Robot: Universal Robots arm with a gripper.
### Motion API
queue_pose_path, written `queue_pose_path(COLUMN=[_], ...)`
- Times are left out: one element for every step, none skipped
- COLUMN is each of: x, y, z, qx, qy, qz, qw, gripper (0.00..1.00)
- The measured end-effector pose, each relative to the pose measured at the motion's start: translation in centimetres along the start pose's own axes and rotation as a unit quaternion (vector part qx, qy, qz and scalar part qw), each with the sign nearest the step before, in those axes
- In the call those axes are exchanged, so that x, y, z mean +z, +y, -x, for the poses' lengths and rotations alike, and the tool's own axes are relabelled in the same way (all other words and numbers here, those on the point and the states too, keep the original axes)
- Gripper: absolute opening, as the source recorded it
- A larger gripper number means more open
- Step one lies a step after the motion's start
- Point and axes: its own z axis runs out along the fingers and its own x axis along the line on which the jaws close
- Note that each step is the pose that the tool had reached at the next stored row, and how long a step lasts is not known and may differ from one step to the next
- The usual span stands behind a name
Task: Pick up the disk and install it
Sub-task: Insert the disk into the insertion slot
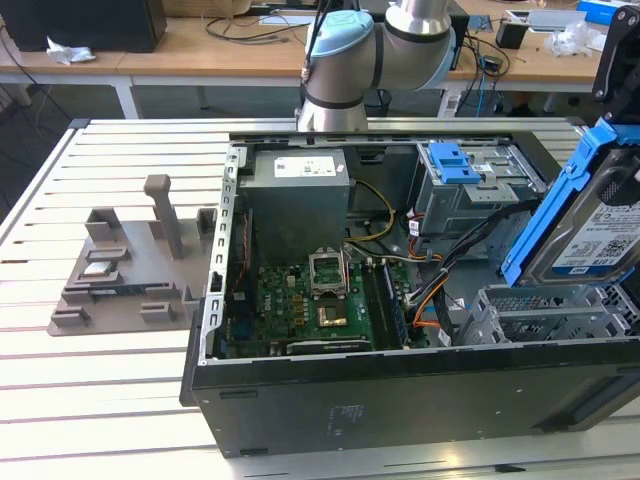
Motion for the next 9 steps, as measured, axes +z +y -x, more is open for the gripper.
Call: queue_pose_path(x=[0.0,0.0,0.0,0.0,0.06,0.15,0.24,0.5,0.95], y=[0.0,-0.01,-0.01,-0.01,-0.03,-0.03,-0.04,-0.05,-0.06], z=[0.0,0.0,0.0,0.0,0.0,0.0,-0.01,-0.01,-0.02], qx=[0.0,0.0,0.0,0.0,0.0,0.0,0.0,0.0,0.0], qy=[0.0,0.0,0.0,0.0,0.0001,0.0,0.0,0.0,0.0], qz=[0.0,0.0,0.0,0.0,0.0,0.0,0.0,0.0,0.0], qw=[1.0,1.0,1.0,1.0,1.0,1.0,1.0,1.0,1.0], gripper=[0.37,0.37,0.37,0.37,0.37,0.37,0.37,0.37,0.37])
